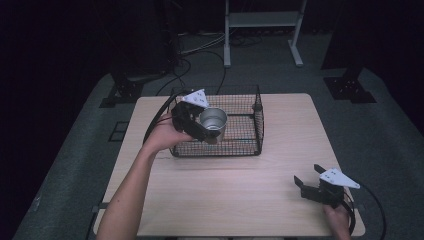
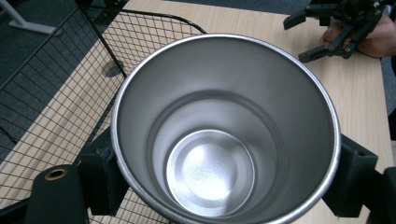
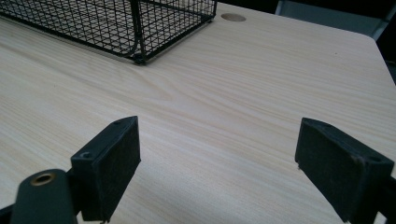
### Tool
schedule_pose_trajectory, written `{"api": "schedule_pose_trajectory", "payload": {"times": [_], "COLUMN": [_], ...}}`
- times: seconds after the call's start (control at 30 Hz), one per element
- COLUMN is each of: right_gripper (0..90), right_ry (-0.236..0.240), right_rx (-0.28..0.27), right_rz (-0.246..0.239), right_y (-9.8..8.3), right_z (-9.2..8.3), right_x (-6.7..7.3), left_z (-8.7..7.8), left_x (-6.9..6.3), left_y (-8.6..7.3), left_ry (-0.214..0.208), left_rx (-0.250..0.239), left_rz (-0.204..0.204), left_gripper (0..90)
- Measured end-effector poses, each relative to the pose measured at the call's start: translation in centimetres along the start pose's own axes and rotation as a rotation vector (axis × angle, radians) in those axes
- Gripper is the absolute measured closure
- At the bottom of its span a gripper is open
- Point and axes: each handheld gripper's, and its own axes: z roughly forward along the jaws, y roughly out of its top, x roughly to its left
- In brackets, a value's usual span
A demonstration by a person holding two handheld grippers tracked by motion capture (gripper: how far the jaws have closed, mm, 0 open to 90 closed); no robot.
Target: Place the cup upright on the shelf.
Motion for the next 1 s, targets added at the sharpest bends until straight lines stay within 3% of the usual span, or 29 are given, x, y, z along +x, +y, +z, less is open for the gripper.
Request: {"api": "schedule_pose_trajectory", "payload": {"times": [0.23,0.57,0.77,1.0], "right_gripper": [13.4,13.4,13.4,13.4], "right_ry": [0.0,0.012,0.014,0.015], "right_rx": [0.002,-0.001,-0.004,0.0], "right_rz": [-0.006,-0.005,-0.009,-0.001], "right_y": [0.0,0.0,0.0,0.0], "right_z": [0.0,0.0,0.0,0.0], "right_x": [0.0,0.0,-0.1,0.0], "left_z": [0.1,1.2,1.9,3.3], "left_x": [1.1,3.1,4.0,5.5], "left_y": [0.9,1.7,2.6,2.4], "left_ry": [0.038,0.059,0.072,0.081], "left_rx": [-0.001,0.016,-0.005,0.008], "left_rz": [0.0,-0.026,-0.034,-0.075], "left_gripper": [17.8,17.8,17.8,17.8]}}
